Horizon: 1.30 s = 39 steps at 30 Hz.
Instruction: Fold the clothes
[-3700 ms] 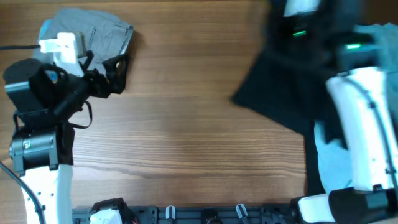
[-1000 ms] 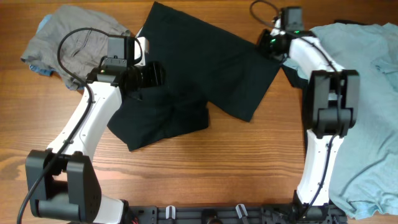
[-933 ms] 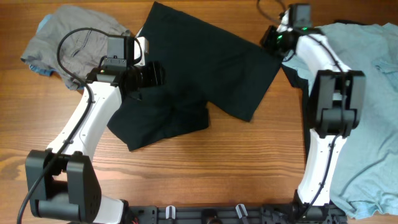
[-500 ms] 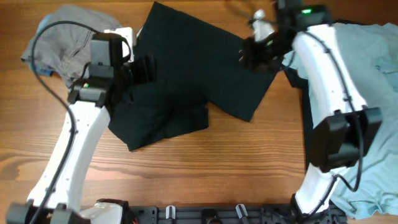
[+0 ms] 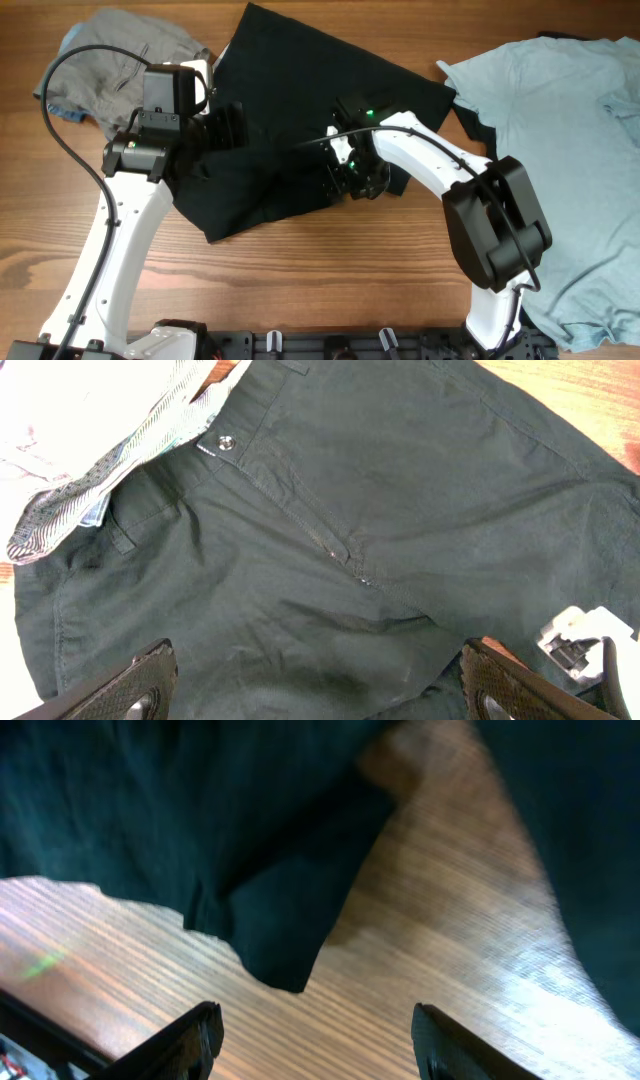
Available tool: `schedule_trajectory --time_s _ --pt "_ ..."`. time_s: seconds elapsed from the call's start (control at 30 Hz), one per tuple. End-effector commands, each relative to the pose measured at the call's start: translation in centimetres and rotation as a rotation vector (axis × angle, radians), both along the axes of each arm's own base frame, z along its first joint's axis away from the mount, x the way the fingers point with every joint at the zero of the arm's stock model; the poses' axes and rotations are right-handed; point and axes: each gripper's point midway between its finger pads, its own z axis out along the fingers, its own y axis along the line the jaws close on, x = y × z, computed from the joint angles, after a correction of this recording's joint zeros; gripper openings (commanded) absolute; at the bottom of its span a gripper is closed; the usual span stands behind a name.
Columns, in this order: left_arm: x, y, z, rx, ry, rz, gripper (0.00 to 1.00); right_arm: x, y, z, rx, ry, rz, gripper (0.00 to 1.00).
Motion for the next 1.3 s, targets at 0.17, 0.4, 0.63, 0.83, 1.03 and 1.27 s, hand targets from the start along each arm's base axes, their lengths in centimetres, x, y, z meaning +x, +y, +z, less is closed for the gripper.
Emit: schedule_trajectory --time_s 0.17,0.4,0.63,0.83,1.03,1.27 --pt "0.1 0.2 0.3 0.016 -0.012 -0.003 0.90 -0.5 2.0 0.4 0.136 0.004 0.090 0.70" --pt "0.0 0.2 0.1 0.018 -0.004 -0.003 0.89 3.0 0.9 -0.8 0.016 -0.138 0.008 0.69" --pt "0.0 0.2 0.1 0.018 -0.004 -0.003 0.90 1.6 1.7 -3.0 0.023 -0.061 0.020 0.62" --pt "-0.1 0.2 0.1 0.018 -0.004 -0.003 0.90 0.9 1.5 -3.1 0.004 -0.046 0.054 0.12" --pt "-0.4 0.2 -0.1 0.021 0.014 -0.003 0.91 2.3 -5.5 1.2 -0.330 -0.141 -0.094 0.04" --pt "-0.5 0.3 -0.2 0.021 0.017 -0.003 0.92 1.2 -14.6 10.5 -0.598 -0.259 -0.221 0.31"
